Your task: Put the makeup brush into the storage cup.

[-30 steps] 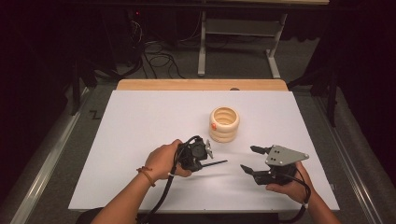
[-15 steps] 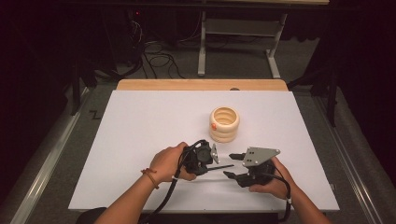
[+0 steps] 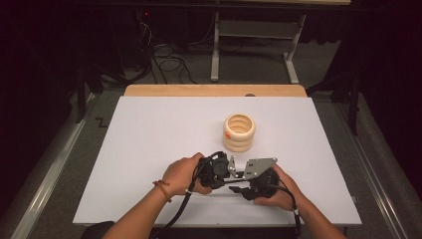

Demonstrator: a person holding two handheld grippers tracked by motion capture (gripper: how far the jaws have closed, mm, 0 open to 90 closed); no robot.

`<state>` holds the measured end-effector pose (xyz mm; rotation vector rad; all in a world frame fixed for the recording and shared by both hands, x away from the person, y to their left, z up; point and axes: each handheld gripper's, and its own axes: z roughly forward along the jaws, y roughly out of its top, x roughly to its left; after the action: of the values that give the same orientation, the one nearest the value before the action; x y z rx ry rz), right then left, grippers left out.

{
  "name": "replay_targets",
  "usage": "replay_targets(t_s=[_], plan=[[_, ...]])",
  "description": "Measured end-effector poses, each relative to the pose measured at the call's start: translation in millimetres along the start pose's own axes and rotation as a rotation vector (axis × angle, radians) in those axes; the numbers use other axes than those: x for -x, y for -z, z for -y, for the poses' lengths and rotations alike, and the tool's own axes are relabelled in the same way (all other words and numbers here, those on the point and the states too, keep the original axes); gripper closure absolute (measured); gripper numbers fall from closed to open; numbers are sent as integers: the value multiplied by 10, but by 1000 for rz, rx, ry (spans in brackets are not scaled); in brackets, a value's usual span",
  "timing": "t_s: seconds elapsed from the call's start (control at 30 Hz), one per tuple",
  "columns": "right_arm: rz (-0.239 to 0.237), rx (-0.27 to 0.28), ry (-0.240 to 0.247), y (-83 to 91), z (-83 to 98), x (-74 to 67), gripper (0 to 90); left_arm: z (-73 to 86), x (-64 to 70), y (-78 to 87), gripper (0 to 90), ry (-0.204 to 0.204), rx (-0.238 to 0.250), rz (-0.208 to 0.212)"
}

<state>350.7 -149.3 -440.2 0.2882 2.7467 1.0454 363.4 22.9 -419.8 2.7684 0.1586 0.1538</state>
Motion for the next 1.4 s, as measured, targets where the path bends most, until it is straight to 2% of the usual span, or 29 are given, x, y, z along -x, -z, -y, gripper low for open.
replay_targets(t_s=[0.03,0.07,0.1,0.17,0.2,0.27,0.33,0.37,0.4,0.43,0.47,0.5,0.53,0.57,0.73,0.8,0.97,1.07,1.17,1.23,1.27,1.3,1.33,1.4], plan=[[-7,-4,9,-22,-10,-1,569,-9,-9,14,835,-22,-14,-6],[-6,-20,8,-40,-21,-7,578,-15,-6,18,835,-25,-12,-4],[3,-22,-5,-74,-29,-17,597,-16,-5,21,835,-24,-9,-4],[-10,-24,-9,-90,-27,-11,605,-18,-1,25,835,-17,-6,-5],[-6,-26,-13,-91,-27,-12,617,-19,-6,33,835,-25,-13,-3],[-17,-17,-9,-91,-27,-9,642,-14,-1,36,835,-22,12,10],[-30,-8,-21,-77,-28,-18,668,-16,16,44,835,-33,12,0],[-36,-4,-1,-68,-20,-6,670,-15,20,49,835,-31,16,-2],[-33,4,-18,-68,-17,-15,673,-13,14,60,834,-39,11,-3],[-33,7,-16,-70,-9,-13,687,-4,33,47,834,-15,38,6],[-36,-4,-1,-70,2,-5,705,1,34,53,835,-15,43,13],[-29,-15,19,-72,9,7,726,7,61,35,834,18,75,20],[-30,-10,21,-79,17,6,751,3,13,74,834,-58,16,11],[-34,-9,16,-79,22,7,754,6,39,59,834,-35,42,6],[-42,-6,13,-75,30,2,781,15,31,72,827,-41,57,4],[-43,-15,7,-86,38,-4,790,17,30,82,831,-38,72,8],[-53,-28,38,-106,51,-22,842,25,26,132,829,-21,114,12],[-46,-19,48,-92,49,-33,848,54,-3,176,830,-1,166,24],[-37,-4,42,-73,52,-37,850,69,-12,206,831,14,195,24],[-28,3,49,-49,53,-34,851,80,-12,227,833,23,224,16],[-28,9,47,-41,51,-34,852,94,-22,262,886,31,255,14],[-24,10,48,-30,51,-31,852,106,-30,285,887,38,271,12],[-19,21,49,-27,53,-26,852,116,-35,303,880,44,280,2],[-4,36,44,-2,51,-15,853,144,-42,337,792,61,299,-42]])
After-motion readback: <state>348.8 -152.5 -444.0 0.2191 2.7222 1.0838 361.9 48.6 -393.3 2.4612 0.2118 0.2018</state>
